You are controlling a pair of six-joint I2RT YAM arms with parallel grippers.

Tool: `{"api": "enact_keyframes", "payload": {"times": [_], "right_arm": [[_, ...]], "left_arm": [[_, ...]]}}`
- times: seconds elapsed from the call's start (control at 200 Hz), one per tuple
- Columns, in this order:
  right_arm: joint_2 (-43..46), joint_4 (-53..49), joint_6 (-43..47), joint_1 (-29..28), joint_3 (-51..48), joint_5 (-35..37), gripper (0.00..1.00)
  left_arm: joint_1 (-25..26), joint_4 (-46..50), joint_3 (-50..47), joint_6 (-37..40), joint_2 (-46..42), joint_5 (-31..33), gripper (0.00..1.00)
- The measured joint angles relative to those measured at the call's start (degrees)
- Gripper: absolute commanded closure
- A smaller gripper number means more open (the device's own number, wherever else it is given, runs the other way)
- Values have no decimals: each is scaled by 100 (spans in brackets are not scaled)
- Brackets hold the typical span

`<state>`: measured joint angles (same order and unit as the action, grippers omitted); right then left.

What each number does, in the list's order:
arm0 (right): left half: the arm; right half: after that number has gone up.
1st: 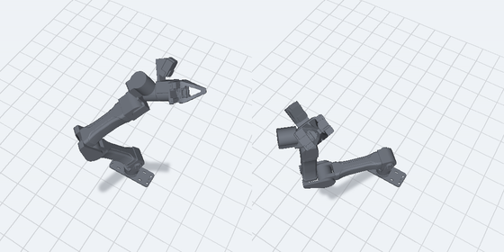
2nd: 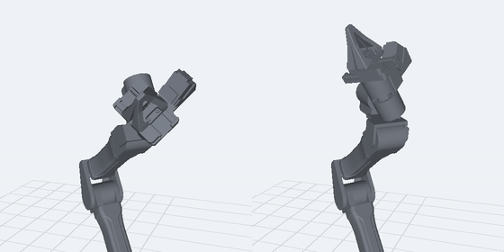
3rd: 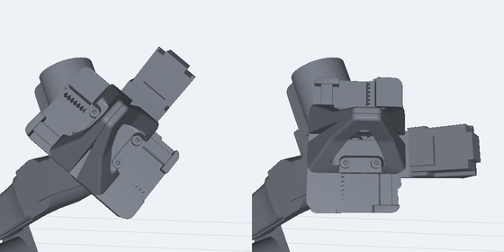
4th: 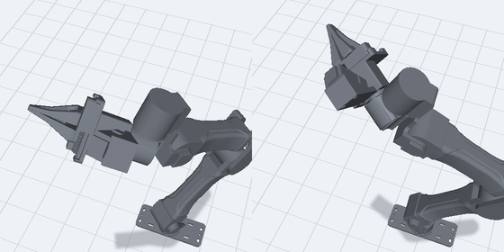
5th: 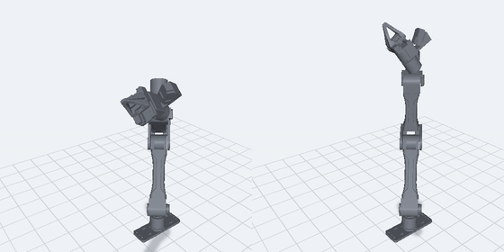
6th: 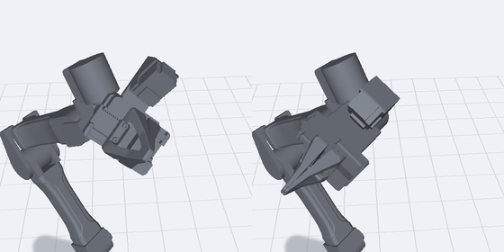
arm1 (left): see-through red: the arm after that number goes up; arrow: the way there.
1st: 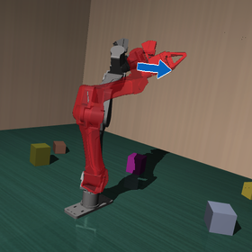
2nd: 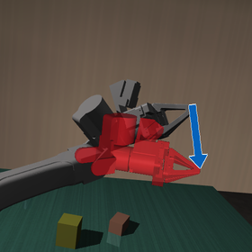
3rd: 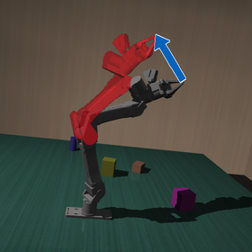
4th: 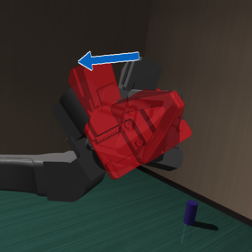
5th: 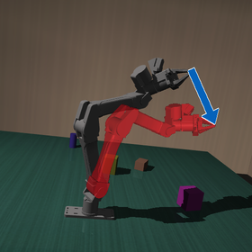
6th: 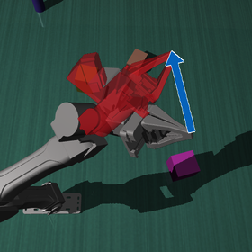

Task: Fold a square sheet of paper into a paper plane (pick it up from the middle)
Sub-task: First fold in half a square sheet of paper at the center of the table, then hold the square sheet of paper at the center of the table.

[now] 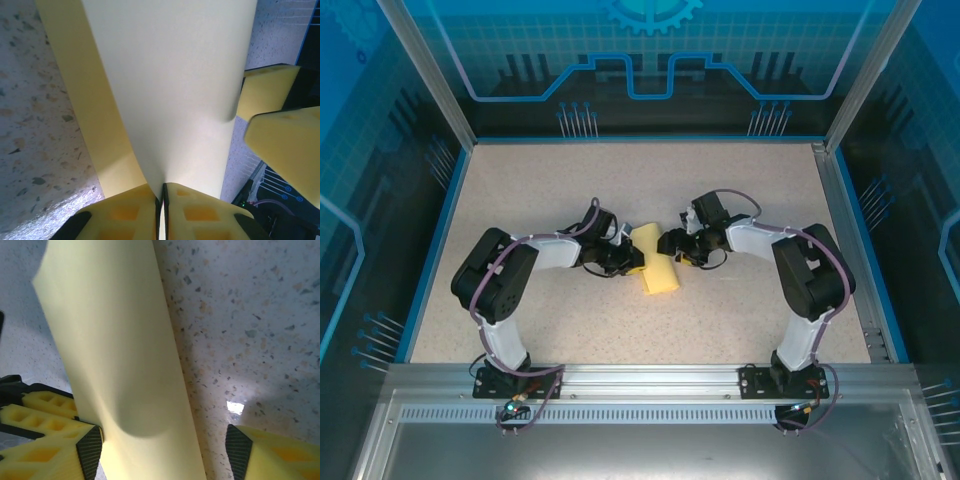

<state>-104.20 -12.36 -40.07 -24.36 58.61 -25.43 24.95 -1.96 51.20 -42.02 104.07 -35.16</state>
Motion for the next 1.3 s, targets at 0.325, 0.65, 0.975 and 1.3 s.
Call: {"api": "enact_keyframes", "payload": {"times": [0.325, 0.65, 0.975, 1.3], "right_arm": [[-7, 439, -216, 0, -422, -374, 53], [361, 1027, -811, -131, -1158, -400, 63], [557, 1379, -1309, -271, -1515, -326, 57], [767, 1054, -1252, -304, -1432, 15, 39]], "left_arm": [[-85, 166, 4, 74, -2, 37, 83], [-85, 444, 70, 313, -2, 37, 82], [-85, 479, 94, 365, -2, 37, 85], [-85, 695, 348, 686, 7, 42, 87]]}}
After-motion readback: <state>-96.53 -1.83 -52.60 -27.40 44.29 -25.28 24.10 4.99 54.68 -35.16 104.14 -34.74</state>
